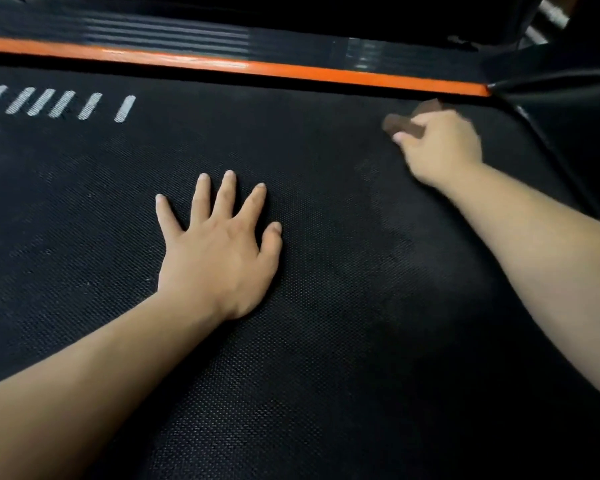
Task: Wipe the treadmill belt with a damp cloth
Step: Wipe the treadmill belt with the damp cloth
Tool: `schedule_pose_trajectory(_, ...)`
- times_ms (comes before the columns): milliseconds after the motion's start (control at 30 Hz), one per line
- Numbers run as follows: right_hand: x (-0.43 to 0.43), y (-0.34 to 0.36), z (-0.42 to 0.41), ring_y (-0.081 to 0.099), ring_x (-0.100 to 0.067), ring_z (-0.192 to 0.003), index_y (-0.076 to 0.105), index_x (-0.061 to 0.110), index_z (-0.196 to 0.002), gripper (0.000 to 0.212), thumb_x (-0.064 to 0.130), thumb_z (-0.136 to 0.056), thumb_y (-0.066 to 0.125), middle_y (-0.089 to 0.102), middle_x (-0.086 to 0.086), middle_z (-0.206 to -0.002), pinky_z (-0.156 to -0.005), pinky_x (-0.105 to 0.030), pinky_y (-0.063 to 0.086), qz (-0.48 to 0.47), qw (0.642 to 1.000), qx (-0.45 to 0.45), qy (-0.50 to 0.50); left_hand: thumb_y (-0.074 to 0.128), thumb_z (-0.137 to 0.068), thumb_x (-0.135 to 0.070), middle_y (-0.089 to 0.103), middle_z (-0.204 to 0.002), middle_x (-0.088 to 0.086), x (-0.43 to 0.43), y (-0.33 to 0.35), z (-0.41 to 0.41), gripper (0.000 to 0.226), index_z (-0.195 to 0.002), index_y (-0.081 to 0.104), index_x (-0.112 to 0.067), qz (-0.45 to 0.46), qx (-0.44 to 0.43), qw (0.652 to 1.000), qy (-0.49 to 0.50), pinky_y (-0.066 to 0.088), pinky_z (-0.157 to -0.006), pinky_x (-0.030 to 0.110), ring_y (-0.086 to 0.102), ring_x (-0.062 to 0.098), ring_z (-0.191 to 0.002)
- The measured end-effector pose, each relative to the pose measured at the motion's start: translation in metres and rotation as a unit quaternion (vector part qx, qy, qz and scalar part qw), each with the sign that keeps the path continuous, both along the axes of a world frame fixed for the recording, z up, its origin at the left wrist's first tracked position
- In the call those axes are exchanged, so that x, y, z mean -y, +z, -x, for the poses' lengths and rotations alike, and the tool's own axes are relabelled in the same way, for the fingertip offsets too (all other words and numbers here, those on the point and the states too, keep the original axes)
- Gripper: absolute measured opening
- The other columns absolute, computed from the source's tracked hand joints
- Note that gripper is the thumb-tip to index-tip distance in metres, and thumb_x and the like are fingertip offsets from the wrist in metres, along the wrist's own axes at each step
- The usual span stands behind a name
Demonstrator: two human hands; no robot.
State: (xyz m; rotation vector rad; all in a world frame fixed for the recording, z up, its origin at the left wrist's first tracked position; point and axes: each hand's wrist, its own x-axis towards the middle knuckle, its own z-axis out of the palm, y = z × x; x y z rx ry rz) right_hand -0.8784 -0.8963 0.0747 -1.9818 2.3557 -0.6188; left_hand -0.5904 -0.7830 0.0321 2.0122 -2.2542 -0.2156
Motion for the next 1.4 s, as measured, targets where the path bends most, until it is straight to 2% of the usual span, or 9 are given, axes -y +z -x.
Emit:
schedule_pose_trajectory(167,-0.081,-0.009,-0.036,0.057,-0.03,-0.098,0.074,0.034,-0.114,0.025,0.045,-0.096,0.061,0.062,-0.008,-0.107,-0.09,-0.044,0.046,-0.021,0.977,-0.012,0.212,0.005,-0.097,-0.066,0.003,-0.173,0.0,0.0,0.0,0.0,0.071,-0.162,0.012,-0.039,0.002,-0.001,1.0,0.003,-0.006,-0.121,0.068,-0.007,0.025,-0.159)
schedule_pose_trajectory(233,-0.056,-0.005,-0.019,0.06,-0.037,-0.099,0.074,0.032,-0.104,0.026,0.05,-0.094,0.059,0.066,-0.011,-0.105,-0.089,-0.046,0.048,-0.015,0.984,-0.066,0.166,0.007,-0.099,-0.065,0.003,-0.173,0.0,0.001,0.0,0.002,0.069,-0.162,0.012,-0.038,0.0,-0.001,1.0,0.002,-0.007,-0.121,0.069,-0.007,0.026,-0.159)
schedule_pose_trajectory(333,-0.023,0.0,0.0,0.063,-0.04,-0.098,0.071,0.027,-0.09,0.029,0.052,-0.093,0.057,0.068,-0.011,-0.099,-0.084,-0.044,0.051,0.002,0.999,-0.026,0.025,0.009,-0.1,-0.065,0.005,-0.173,0.001,0.0,-0.001,0.002,0.069,-0.162,0.013,-0.038,0.004,-0.001,1.0,0.001,-0.007,-0.12,0.069,-0.007,0.026,-0.159)
schedule_pose_trajectory(567,-0.119,-0.01,-0.035,0.057,-0.028,-0.097,0.073,0.037,-0.118,0.026,0.046,-0.096,0.061,0.062,-0.005,-0.106,-0.09,-0.044,0.046,-0.016,0.976,0.002,0.217,0.009,-0.099,-0.065,0.005,-0.173,0.002,0.001,-0.002,0.001,0.069,-0.163,0.013,-0.037,0.006,0.004,1.0,-0.002,-0.006,-0.12,0.07,-0.006,0.028,-0.159)
schedule_pose_trajectory(733,-0.069,-0.005,-0.009,0.06,-0.041,-0.099,0.074,0.027,-0.109,0.032,0.049,-0.095,0.057,0.064,-0.014,-0.107,-0.088,-0.049,0.049,0.006,0.999,-0.024,0.034,0.011,-0.1,-0.064,0.004,-0.173,0.002,0.001,-0.001,0.0,0.068,-0.162,0.014,-0.037,0.0,0.002,1.0,-0.002,-0.007,-0.12,0.071,-0.007,0.028,-0.159)
schedule_pose_trajectory(933,-0.184,-0.011,-0.056,0.059,-0.027,-0.093,0.071,0.038,-0.121,0.033,0.05,-0.093,0.057,0.063,-0.003,-0.102,-0.086,-0.042,0.046,-0.044,0.964,0.034,0.259,0.014,-0.101,-0.062,0.003,-0.173,0.005,0.0,0.001,0.0,0.066,-0.162,0.014,-0.037,-0.003,0.001,1.0,-0.005,-0.007,-0.119,0.072,-0.007,0.029,-0.159)
schedule_pose_trajectory(1133,-0.137,-0.013,-0.015,0.059,-0.04,-0.099,0.073,0.032,-0.118,0.029,0.045,-0.096,0.061,0.062,-0.013,-0.108,-0.089,-0.047,0.049,0.001,0.998,-0.027,0.055,0.014,-0.101,-0.062,0.004,-0.173,0.003,0.0,0.0,0.001,0.067,-0.163,0.014,-0.037,-0.005,0.003,1.0,0.001,-0.008,-0.119,0.071,-0.007,0.028,-0.159)
schedule_pose_trajectory(1300,-0.248,-0.012,-0.059,0.055,-0.024,-0.084,0.073,0.033,-0.118,0.033,0.046,-0.092,0.058,0.058,0.002,-0.092,-0.078,-0.039,0.046,-0.03,0.963,0.04,0.266,0.015,-0.101,-0.062,0.005,-0.173,0.004,0.0,0.001,0.003,0.066,-0.162,0.016,-0.037,0.004,0.004,1.0,0.004,-0.007,-0.119,0.071,-0.006,0.028,-0.159)
schedule_pose_trajectory(1400,-0.229,-0.011,-0.03,0.059,-0.029,-0.089,0.072,0.036,-0.12,0.037,0.052,-0.092,0.054,0.062,-0.003,-0.095,-0.081,-0.044,0.048,-0.026,0.967,0.004,0.252,0.016,-0.101,-0.062,0.006,-0.173,0.004,0.0,0.0,0.002,0.066,-0.162,0.017,-0.037,0.003,0.0,1.0,0.004,-0.008,-0.119,0.071,-0.006,0.028,-0.159)
